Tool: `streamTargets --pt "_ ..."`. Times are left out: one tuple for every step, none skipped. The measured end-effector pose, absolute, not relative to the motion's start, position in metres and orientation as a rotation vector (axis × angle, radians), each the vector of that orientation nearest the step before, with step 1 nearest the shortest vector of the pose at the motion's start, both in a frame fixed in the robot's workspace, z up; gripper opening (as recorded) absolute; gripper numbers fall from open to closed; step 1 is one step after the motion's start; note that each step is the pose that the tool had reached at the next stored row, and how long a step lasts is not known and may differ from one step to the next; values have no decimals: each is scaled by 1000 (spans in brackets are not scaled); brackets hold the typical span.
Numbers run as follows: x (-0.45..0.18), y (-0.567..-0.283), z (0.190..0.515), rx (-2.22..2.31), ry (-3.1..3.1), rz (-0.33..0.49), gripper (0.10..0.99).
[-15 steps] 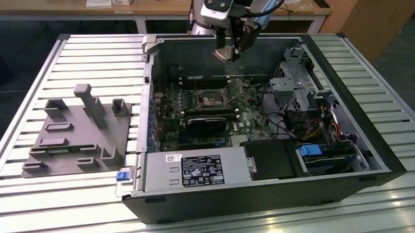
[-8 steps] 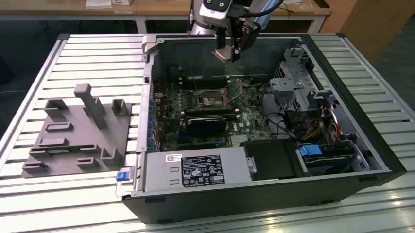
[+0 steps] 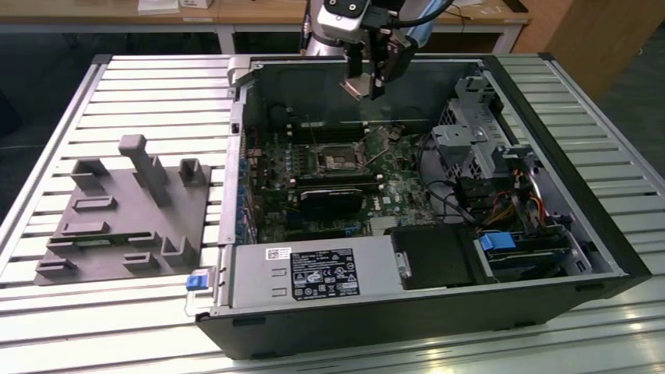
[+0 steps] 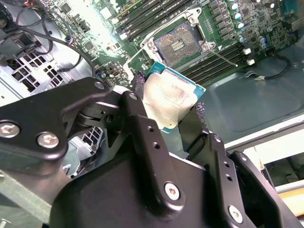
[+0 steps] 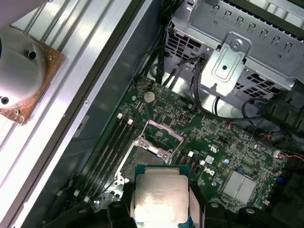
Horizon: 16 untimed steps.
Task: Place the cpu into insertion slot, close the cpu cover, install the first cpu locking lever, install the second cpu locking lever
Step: 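Place the cpu into insertion slot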
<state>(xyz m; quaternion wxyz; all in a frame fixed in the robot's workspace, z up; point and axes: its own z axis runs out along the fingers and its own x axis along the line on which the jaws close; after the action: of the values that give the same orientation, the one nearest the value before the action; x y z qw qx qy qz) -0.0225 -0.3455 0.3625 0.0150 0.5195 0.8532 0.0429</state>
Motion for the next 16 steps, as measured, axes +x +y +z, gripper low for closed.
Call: streamTargets --pt "-23 -346 362 1621 2652 134 537" --pt "-23 -346 362 1626 2649 133 537" --pt "-23 -346 362 1630 2646 133 537" --pt "-23 -346 362 1635 2644 133 537" --pt "-23 -346 362 1639 2641 133 537" --pt "-23 -346 362 1643 2638 133 537" --pt "-23 -346 362 1648 2635 133 537" --pt "-23 -346 362 1652 2632 133 537" --pt "-23 -346 362 1657 2629 133 537" --pt "-23 -346 362 1661 2626 133 537" --pt "-23 -346 362 1665 2623 133 537" --pt "-23 -346 362 1670 2620 132 537" --pt "-23 -346 362 1674 2617 132 537" --pt "-23 -346 362 1679 2614 132 537" --pt "-23 -346 362 1684 2611 132 537" --pt "-23 -346 362 1689 2607 132 537"
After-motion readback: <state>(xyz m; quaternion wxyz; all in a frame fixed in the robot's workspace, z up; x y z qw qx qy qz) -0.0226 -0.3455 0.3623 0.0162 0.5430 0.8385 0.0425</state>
